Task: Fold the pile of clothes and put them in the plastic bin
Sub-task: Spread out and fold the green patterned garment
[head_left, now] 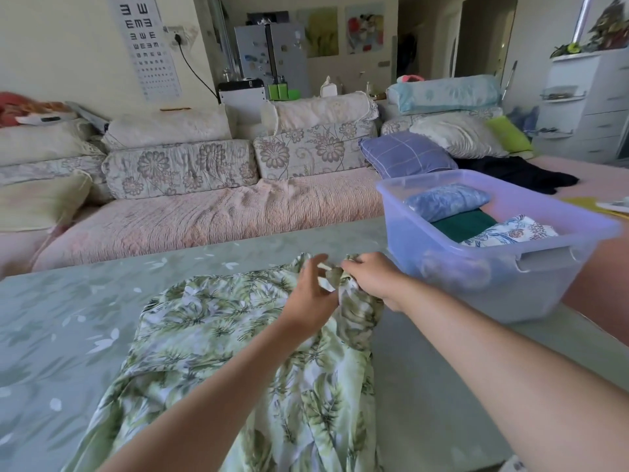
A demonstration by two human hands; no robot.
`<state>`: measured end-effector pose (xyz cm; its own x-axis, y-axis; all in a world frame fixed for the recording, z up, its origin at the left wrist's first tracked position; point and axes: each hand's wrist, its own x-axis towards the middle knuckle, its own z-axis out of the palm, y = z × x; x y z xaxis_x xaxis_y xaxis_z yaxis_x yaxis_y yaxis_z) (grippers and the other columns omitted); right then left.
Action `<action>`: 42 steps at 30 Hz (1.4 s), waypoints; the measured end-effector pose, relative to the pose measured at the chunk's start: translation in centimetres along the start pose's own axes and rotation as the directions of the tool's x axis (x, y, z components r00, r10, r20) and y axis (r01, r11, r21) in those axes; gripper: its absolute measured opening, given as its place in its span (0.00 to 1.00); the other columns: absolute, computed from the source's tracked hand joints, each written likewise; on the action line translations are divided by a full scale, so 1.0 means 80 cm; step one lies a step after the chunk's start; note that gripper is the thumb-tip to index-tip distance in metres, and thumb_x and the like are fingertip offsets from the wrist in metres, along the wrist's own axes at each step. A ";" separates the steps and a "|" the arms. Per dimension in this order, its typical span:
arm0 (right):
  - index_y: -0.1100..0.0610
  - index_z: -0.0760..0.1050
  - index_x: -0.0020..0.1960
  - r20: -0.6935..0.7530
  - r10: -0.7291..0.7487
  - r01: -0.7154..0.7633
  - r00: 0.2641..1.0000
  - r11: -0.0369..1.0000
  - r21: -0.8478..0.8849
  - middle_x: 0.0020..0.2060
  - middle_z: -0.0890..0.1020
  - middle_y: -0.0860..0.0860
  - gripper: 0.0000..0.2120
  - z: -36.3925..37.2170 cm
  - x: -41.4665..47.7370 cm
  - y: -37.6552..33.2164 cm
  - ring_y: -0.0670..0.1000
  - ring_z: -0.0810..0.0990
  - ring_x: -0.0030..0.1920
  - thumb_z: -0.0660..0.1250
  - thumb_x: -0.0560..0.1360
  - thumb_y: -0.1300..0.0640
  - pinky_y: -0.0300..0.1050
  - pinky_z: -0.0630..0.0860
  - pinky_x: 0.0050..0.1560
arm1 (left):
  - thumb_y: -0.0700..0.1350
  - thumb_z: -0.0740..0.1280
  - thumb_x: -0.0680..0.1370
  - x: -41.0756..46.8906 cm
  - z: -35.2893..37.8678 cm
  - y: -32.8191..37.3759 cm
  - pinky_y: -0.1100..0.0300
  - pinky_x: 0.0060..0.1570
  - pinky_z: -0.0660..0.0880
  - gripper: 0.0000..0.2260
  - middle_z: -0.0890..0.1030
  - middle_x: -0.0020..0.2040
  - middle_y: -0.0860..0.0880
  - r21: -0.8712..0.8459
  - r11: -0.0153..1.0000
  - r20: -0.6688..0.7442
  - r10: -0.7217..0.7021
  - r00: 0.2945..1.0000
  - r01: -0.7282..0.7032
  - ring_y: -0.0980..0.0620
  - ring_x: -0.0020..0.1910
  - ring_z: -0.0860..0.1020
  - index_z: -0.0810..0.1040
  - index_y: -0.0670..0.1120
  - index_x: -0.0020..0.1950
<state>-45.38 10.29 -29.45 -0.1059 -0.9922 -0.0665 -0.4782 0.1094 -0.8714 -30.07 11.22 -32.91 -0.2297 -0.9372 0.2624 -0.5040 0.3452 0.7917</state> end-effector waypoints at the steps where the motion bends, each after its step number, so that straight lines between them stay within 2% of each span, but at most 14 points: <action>1: 0.55 0.72 0.40 -0.003 0.027 -0.027 1.000 0.999 0.021 0.32 0.72 0.53 0.14 0.010 -0.001 -0.007 0.53 0.71 0.35 0.65 0.79 0.48 0.45 0.63 0.35 | 0.44 0.67 0.72 -0.007 -0.014 -0.005 0.58 0.40 0.78 0.30 0.69 0.62 0.54 0.024 0.999 -0.011 0.045 0.999 -0.045 0.56 0.49 0.78 0.60 0.59 0.72; 4: 0.59 0.79 0.48 -0.015 0.106 -0.103 0.994 0.986 0.131 0.45 0.82 0.54 0.11 0.053 0.002 -0.028 0.56 0.80 0.47 0.69 0.77 0.50 0.45 0.75 0.44 | 0.42 0.65 0.65 -0.031 -0.056 -0.024 0.53 0.47 0.80 0.37 0.64 0.64 0.56 0.119 0.979 0.087 0.158 0.984 -0.168 0.54 0.60 0.74 0.59 0.63 0.71; 7: 0.58 0.78 0.50 0.188 0.028 -0.103 0.982 0.910 0.402 0.43 0.81 0.57 0.06 0.089 -0.005 -0.055 0.56 0.81 0.42 0.63 0.77 0.63 0.48 0.79 0.42 | 0.46 0.72 0.68 -0.051 -0.085 -0.042 0.64 0.56 0.75 0.35 0.69 0.64 0.57 0.060 0.979 0.065 0.190 0.980 -0.194 0.61 0.61 0.73 0.63 0.62 0.72; 9: 0.57 0.61 0.71 0.350 -0.043 -0.183 0.936 0.790 0.585 0.46 0.78 0.61 0.22 0.109 -0.014 -0.070 0.58 0.80 0.39 0.61 0.80 0.68 0.50 0.79 0.38 | 0.45 0.75 0.72 -0.059 -0.104 -0.058 0.62 0.56 0.77 0.26 0.77 0.60 0.58 -0.014 0.998 -0.079 0.068 0.995 -0.069 0.62 0.57 0.77 0.71 0.61 0.66; 10: 0.56 0.65 0.53 0.394 -0.084 -0.201 0.915 0.753 0.627 0.54 0.77 0.62 0.09 0.118 -0.019 -0.076 0.59 0.81 0.41 0.60 0.80 0.68 0.53 0.81 0.39 | 0.43 0.73 0.74 -0.060 -0.114 -0.071 0.54 0.54 0.79 0.19 0.81 0.55 0.56 -0.036 0.999 -0.165 -0.037 0.986 0.032 0.58 0.53 0.81 0.76 0.60 0.61; 11: 0.62 0.65 0.72 0.407 -0.069 -0.228 0.911 0.739 0.634 0.62 0.74 0.62 0.20 0.128 -0.010 -0.073 0.61 0.82 0.45 0.60 0.81 0.68 0.56 0.82 0.41 | 0.41 0.71 0.76 -0.060 -0.126 -0.082 0.47 0.51 0.81 0.13 0.84 0.49 0.54 -0.068 0.985 -0.234 -0.170 0.957 0.158 0.53 0.48 0.83 0.80 0.57 0.56; 15: 0.54 0.73 0.69 0.229 -0.146 0.099 0.962 0.974 0.203 0.64 0.78 0.54 0.18 0.148 0.008 -0.052 0.52 0.82 0.53 0.63 0.81 0.62 0.52 0.81 0.51 | 0.44 0.62 0.81 -0.060 -0.165 -0.109 0.52 0.30 0.77 0.09 0.85 0.38 0.45 -0.380 0.825 -0.326 -0.543 0.773 0.419 0.44 0.36 0.85 0.80 0.43 0.49; 17: 0.50 0.78 0.63 0.196 -0.254 0.277 0.947 0.956 -0.100 0.60 0.80 0.48 0.15 0.145 0.013 -0.037 0.46 0.80 0.50 0.61 0.80 0.62 0.41 0.76 0.48 | 0.42 0.60 0.81 -0.060 -0.181 -0.113 0.60 0.25 0.69 0.08 0.85 0.41 0.43 -0.383 0.795 -0.340 -0.595 0.728 0.471 0.46 0.31 0.84 0.78 0.41 0.49; 20: 0.45 0.78 0.61 0.231 -0.266 0.337 0.936 0.869 -0.363 0.61 0.79 0.46 0.17 0.134 0.015 -0.017 0.49 0.77 0.61 0.62 0.78 0.62 0.43 0.74 0.59 | 0.40 0.61 0.77 -0.062 -0.202 -0.129 0.58 0.31 0.72 0.11 0.84 0.44 0.47 0.001 0.790 -0.382 -0.566 0.731 0.613 0.48 0.32 0.84 0.71 0.45 0.58; 24: 0.49 0.68 0.75 0.388 -0.165 0.374 0.907 0.740 -0.559 0.73 0.69 0.50 0.26 0.123 0.011 0.004 0.51 0.70 0.71 0.65 0.77 0.58 0.43 0.68 0.65 | 0.38 0.59 0.76 -0.074 -0.210 -0.156 0.51 0.41 0.77 0.25 0.77 0.54 0.44 0.570 0.574 -0.366 -0.463 0.807 0.588 0.42 0.50 0.77 0.60 0.51 0.72; 29: 0.49 0.56 0.80 0.426 -0.098 0.376 0.900 0.669 -0.641 0.78 0.59 0.49 0.34 0.124 0.008 0.009 0.54 0.60 0.77 0.62 0.76 0.61 0.53 0.63 0.74 | 0.43 0.61 0.75 -0.062 -0.225 -0.165 0.47 0.61 0.73 0.19 0.73 0.65 0.47 0.575 0.702 -0.066 -0.472 0.879 0.420 0.46 0.62 0.71 0.76 0.57 0.65; 33: 0.49 0.50 0.81 0.372 -0.170 0.390 0.913 0.635 -0.667 0.81 0.52 0.51 0.36 0.130 0.014 0.007 0.55 0.51 0.80 0.59 0.77 0.63 0.57 0.52 0.79 | 0.54 0.66 0.75 -0.069 -0.238 -0.165 0.48 0.65 0.70 0.29 0.65 0.72 0.48 0.660 0.649 0.078 -0.559 0.826 0.377 0.44 0.67 0.69 0.64 0.54 0.75; 36: 0.45 0.49 0.81 0.361 -0.203 0.409 0.910 0.583 -0.702 0.81 0.48 0.51 0.38 0.138 0.019 0.008 0.56 0.49 0.80 0.58 0.76 0.64 0.58 0.49 0.78 | 0.43 0.61 0.79 -0.069 -0.249 -0.167 0.54 0.53 0.75 0.25 0.64 0.72 0.43 0.597 0.643 -0.051 -0.566 0.823 0.479 0.42 0.59 0.75 0.63 0.52 0.75; 42: 0.40 0.45 0.81 0.435 -0.120 0.419 0.893 0.575 -0.703 0.81 0.43 0.50 0.38 0.164 0.024 0.012 0.56 0.43 0.80 0.58 0.77 0.56 0.63 0.46 0.78 | 0.32 0.55 0.76 -0.068 -0.251 -0.170 0.62 0.29 0.69 0.24 0.77 0.49 0.46 0.480 0.697 -0.019 -0.599 0.800 0.533 0.52 0.32 0.71 0.71 0.53 0.67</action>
<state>-34.61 7.67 -36.83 0.3419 -0.9249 -0.1663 -0.9319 -0.3108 -0.1872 -5.28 10.65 -34.03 0.1337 -0.9579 -0.2541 -0.8733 -0.2351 0.4268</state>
